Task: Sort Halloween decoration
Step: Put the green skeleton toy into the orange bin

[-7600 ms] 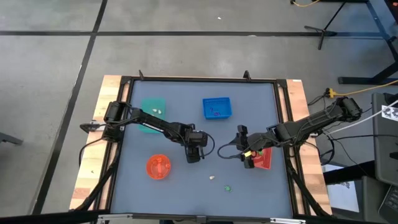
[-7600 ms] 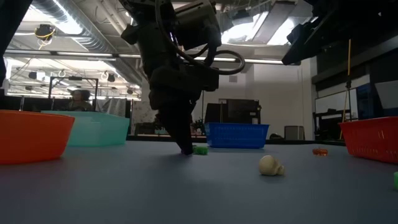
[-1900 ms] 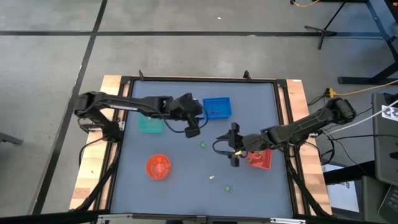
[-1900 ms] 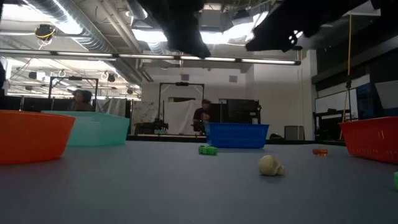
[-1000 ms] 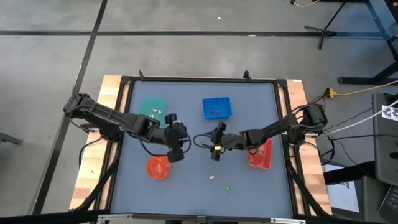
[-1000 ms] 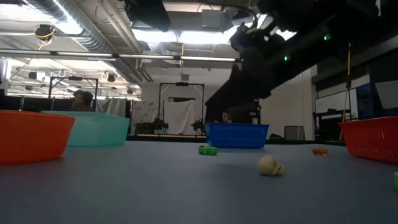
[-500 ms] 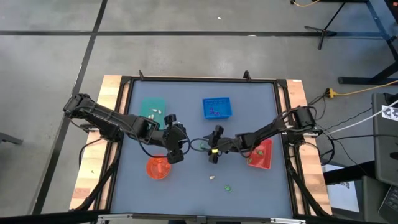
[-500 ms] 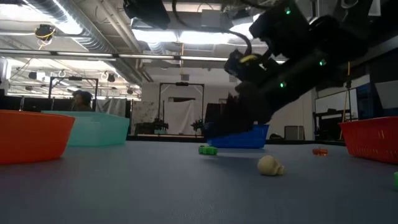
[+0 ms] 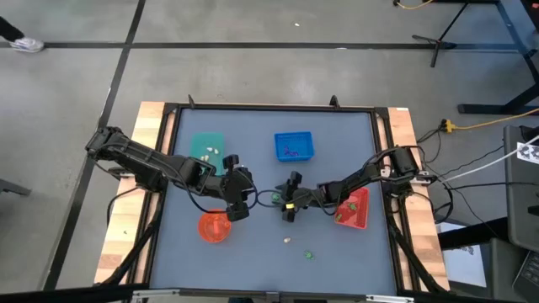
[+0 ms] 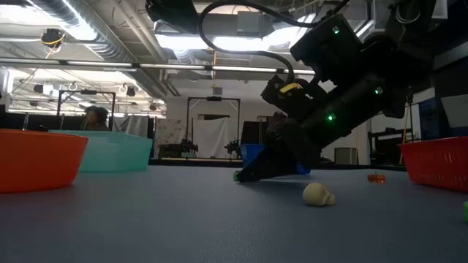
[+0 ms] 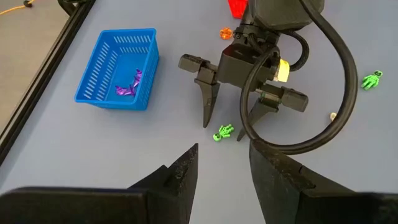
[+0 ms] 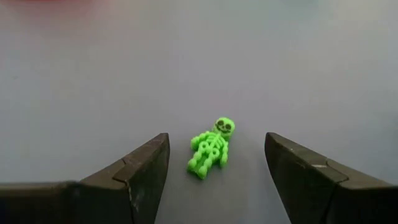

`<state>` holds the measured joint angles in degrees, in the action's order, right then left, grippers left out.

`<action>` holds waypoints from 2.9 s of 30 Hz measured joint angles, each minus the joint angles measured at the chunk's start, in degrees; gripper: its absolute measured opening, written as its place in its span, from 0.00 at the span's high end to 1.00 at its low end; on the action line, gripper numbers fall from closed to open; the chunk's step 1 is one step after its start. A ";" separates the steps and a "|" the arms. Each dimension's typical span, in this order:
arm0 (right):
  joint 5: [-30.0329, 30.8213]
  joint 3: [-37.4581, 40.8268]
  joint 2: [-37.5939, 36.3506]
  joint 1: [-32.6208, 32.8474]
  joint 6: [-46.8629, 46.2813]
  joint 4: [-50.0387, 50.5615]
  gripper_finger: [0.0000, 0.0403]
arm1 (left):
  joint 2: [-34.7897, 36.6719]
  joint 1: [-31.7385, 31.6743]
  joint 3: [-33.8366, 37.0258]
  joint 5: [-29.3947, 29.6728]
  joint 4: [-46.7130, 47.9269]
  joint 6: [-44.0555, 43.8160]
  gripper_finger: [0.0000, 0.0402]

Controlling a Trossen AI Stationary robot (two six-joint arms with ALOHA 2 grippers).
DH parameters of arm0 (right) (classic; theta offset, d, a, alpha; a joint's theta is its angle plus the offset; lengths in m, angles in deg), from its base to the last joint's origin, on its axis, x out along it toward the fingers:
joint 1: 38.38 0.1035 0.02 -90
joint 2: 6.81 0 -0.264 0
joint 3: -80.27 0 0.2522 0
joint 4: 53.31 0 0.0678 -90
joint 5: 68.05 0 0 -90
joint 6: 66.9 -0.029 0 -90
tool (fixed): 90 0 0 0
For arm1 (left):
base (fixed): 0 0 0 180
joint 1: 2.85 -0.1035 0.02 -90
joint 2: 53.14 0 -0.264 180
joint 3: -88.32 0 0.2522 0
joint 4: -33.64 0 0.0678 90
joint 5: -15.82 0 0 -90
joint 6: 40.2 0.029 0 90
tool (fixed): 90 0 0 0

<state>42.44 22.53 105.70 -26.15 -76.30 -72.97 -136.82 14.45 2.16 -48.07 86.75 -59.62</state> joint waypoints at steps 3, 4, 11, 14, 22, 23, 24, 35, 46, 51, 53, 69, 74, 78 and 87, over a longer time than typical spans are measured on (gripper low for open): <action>0.00 0.00 0.00 0.00 0.14 0.02 0.35 | 0.00 0.00 0.02 0.00 0.00 0.00 0.68; 0.00 0.00 0.00 0.00 0.13 0.08 0.35 | 0.00 0.00 0.00 0.00 0.00 0.00 0.68; -0.58 0.00 0.02 0.00 0.30 0.32 0.50 | 0.00 0.00 0.01 0.00 0.00 -0.02 0.68; -0.70 -0.04 0.24 0.02 0.30 0.26 0.60 | 0.00 -0.01 0.01 0.00 0.00 -0.04 0.68; -0.67 -0.04 0.26 0.00 0.30 0.31 0.77 | 0.00 -0.02 0.02 0.00 0.00 -0.07 0.68; -0.67 -0.04 0.26 0.02 0.30 0.33 0.79 | 0.00 -0.01 0.01 0.00 0.00 -0.07 0.68; -0.67 -0.04 0.26 0.02 0.30 0.36 0.80 | 0.00 -0.02 0.00 0.00 0.00 -0.09 0.68; -0.59 -0.04 0.26 0.11 0.35 0.27 0.86 | 0.00 -0.02 0.01 0.00 0.00 -0.09 0.68; -0.77 0.07 -3.17 0.11 0.84 1.33 0.86 | -0.02 -0.02 0.01 0.00 0.00 -0.09 0.68; -1.81 0.07 -9.09 0.13 2.37 4.40 0.86 | -0.02 -0.02 0.00 -0.02 0.02 -0.02 0.68; -3.18 0.03 -12.59 0.13 2.39 8.18 0.86 | -0.02 -0.02 0.02 -0.02 0.04 -0.02 0.68; -25.25 0.00 -47.52 0.15 -10.34 53.33 0.86 | -0.02 0.00 0.02 -0.02 -1.11 0.04 0.68; -32.96 0.00 -54.11 0.17 -17.45 66.15 0.86 | -0.02 -0.02 0.01 -0.01 -3.92 0.46 0.68; -33.42 0.00 -55.77 1.25 -20.49 75.52 0.86 | -0.45 -0.09 0.00 -0.01 -8.29 0.45 0.68; -33.61 0.07 -55.74 7.77 -21.01 85.09 0.86 | -3.50 -0.09 0.00 -0.17 -12.76 0.48 0.68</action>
<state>8.82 22.59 49.97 -18.38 -97.31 12.12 -140.32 14.36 2.16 -48.25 73.99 -59.13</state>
